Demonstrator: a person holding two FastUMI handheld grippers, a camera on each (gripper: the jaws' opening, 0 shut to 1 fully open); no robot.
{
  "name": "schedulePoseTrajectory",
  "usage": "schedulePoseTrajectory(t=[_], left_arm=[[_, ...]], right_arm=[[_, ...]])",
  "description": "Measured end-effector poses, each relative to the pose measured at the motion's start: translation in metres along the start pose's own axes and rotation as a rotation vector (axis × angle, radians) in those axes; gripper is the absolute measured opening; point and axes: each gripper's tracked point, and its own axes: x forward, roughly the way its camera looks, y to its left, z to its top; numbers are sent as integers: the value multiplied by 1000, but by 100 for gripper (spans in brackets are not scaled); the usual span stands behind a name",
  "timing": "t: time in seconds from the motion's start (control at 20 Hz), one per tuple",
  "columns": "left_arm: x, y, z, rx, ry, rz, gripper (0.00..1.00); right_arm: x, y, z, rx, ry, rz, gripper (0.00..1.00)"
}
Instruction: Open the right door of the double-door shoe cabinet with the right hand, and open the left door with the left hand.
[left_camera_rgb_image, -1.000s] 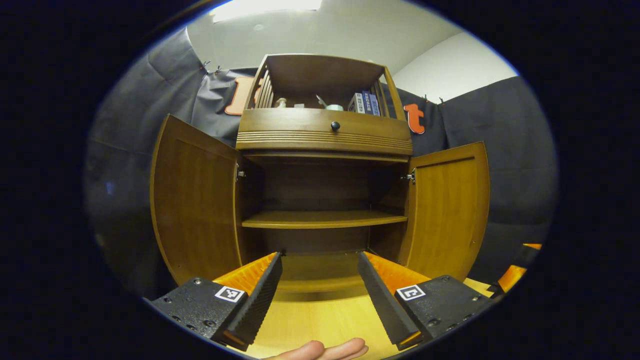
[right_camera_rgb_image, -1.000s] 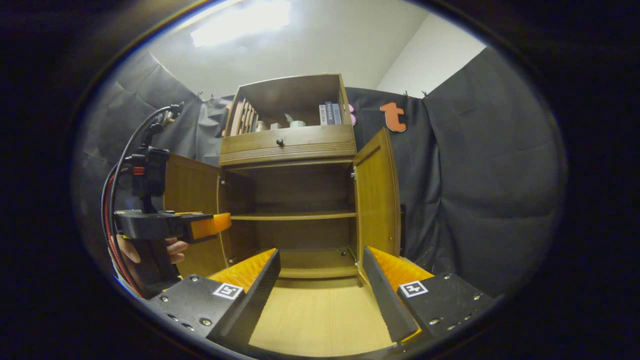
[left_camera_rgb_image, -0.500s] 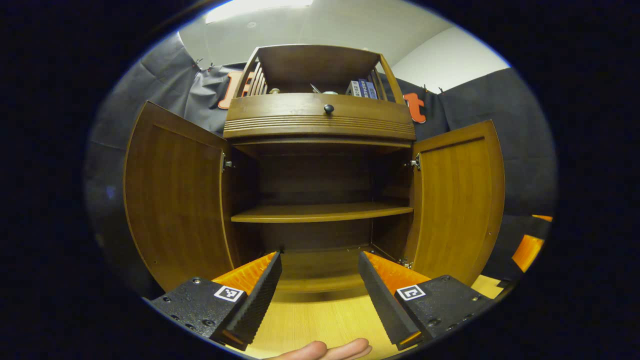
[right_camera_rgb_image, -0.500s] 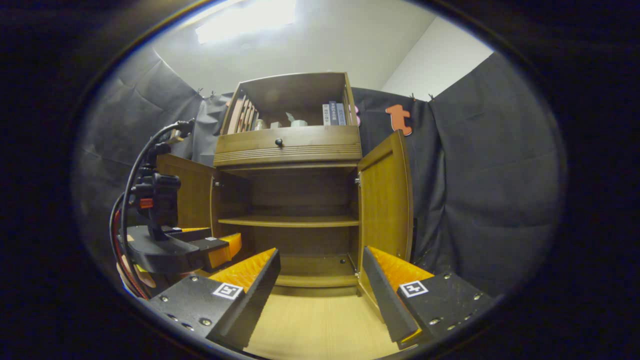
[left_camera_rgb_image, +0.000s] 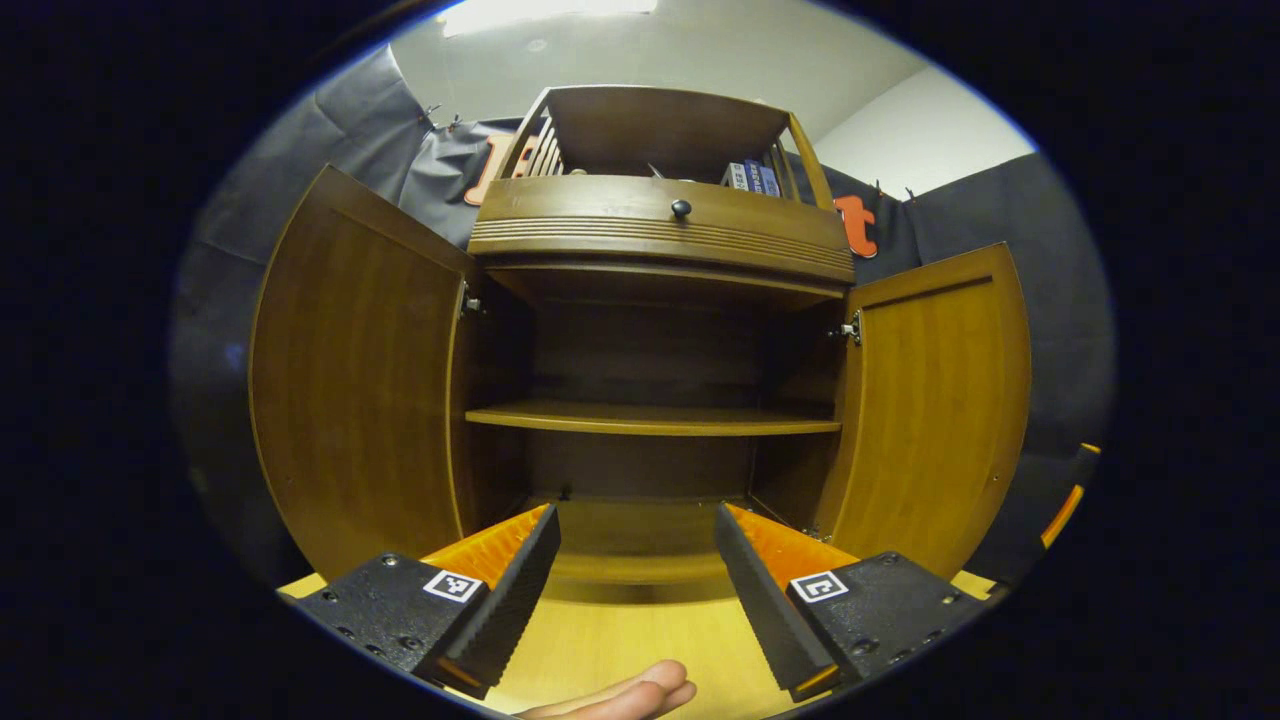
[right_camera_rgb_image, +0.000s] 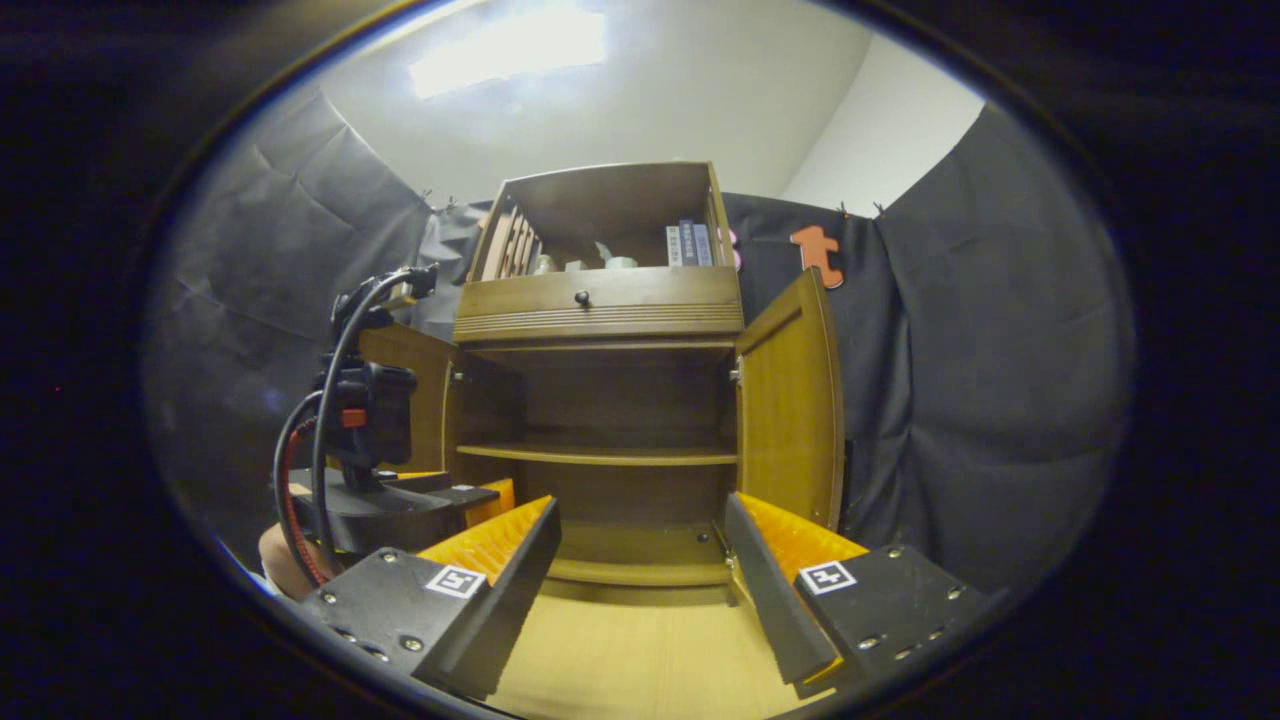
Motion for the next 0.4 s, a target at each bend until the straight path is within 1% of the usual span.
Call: schedulePoseTrajectory(t=[0.05,0.15,0.2,0.4], left_arm=[[0,-5,-3,7,13,-8,93],[-1,-15,-1,36,2,-26,93],[-1,-18,0,51,-5,-27,96],[-4,-42,-10,63,-7,-57,96]], right_arm=[[-1,-6,-2,-5,0,-13,98],[-2,-16,-5,-19,4,-41,98],[-3,-23,-8,-24,8,-57,98],[-8,-41,-16,-2,12,-91,98]])
